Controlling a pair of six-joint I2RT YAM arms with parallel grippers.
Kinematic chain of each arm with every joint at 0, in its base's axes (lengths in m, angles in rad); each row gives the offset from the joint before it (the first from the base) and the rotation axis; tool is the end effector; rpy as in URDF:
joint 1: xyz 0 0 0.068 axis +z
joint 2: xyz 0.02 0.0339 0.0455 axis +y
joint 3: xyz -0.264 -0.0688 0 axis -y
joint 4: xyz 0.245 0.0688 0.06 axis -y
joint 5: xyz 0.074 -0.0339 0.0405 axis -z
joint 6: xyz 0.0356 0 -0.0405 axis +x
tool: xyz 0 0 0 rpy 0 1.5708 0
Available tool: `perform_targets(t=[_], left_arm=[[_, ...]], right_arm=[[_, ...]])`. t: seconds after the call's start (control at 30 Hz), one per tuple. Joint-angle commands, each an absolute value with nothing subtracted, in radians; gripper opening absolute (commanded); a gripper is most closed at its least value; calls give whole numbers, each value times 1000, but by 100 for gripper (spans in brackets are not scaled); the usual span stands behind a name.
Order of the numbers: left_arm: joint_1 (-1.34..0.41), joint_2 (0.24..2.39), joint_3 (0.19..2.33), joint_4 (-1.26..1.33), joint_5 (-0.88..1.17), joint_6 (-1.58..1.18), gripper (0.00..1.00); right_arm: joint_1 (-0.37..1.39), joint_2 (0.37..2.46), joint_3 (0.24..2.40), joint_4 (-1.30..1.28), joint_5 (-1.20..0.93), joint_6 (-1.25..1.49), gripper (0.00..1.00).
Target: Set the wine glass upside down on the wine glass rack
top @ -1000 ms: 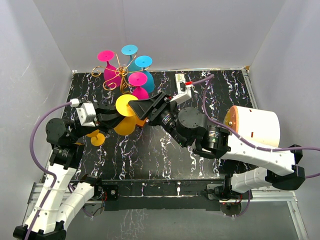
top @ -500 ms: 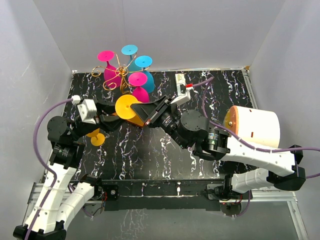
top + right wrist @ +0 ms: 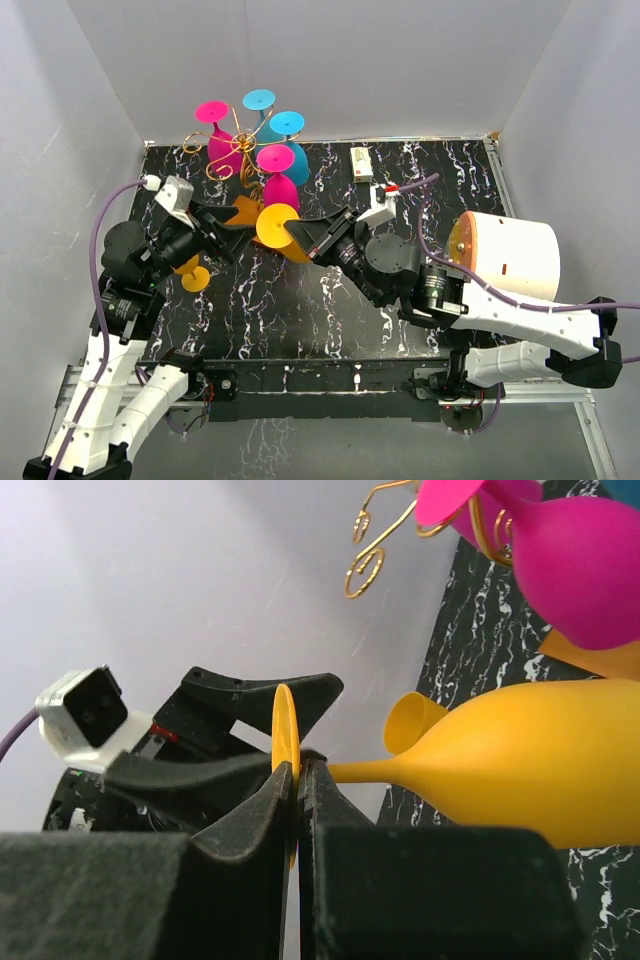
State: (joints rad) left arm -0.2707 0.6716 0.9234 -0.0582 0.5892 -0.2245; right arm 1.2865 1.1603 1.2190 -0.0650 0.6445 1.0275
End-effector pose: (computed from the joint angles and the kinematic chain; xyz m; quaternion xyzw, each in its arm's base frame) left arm 0.1270 -0.0558 0.4169 0.2382 0.6027 -0.3600 0.6711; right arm 0.0929 0.2418 0.4292 0.1345 0.6960 0.5218 0.4745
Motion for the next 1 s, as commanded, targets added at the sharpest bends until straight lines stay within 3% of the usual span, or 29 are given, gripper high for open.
perform_targets(t=[0.0, 0.1, 0.27, 0.43, 0.67, 0.97], left_arm=[[-271, 750, 1054, -339, 268, -487, 72], [-271, 846, 1159, -476, 193, -584, 75], [-271, 845, 1205, -466, 270, -726, 79], [-271, 836, 1196, -408, 475, -823, 79], [-271, 803, 1051, -110, 762, -1024, 76], [-270, 805, 1065, -243, 702, -938, 70]], right_arm=[[1284, 1106, 1190, -81, 706, 1078, 0], [1284, 1099, 1171, -97, 710, 1095, 0], [1283, 1096, 1146, -104, 703, 1112, 0], [1281, 1108, 1153, -92, 698, 1098, 0], [1272, 1138, 1159, -50, 641, 1101, 0], [1269, 1150, 1169, -9, 605, 1104, 0]])
